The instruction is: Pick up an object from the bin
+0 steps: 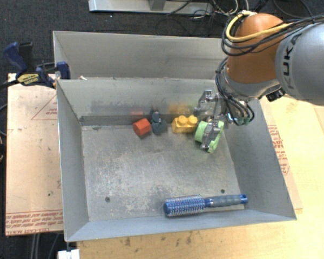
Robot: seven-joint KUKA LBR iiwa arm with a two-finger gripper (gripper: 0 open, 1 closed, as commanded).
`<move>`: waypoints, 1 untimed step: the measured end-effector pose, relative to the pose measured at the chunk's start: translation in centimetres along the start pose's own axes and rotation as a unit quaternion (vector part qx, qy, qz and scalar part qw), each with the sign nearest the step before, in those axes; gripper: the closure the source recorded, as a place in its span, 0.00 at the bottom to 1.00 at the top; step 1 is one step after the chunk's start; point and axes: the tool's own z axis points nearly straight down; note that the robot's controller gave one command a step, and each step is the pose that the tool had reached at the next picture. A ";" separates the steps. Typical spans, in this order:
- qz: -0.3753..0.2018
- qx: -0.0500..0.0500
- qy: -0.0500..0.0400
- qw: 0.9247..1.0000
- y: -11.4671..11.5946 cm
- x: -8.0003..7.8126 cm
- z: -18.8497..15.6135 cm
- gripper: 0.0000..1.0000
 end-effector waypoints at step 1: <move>0.003 0.001 -0.001 1.000 -6.0 -0.8 9.2 0.00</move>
Offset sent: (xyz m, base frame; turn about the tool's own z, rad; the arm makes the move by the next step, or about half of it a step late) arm 0.0085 -0.0568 -0.0872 0.0002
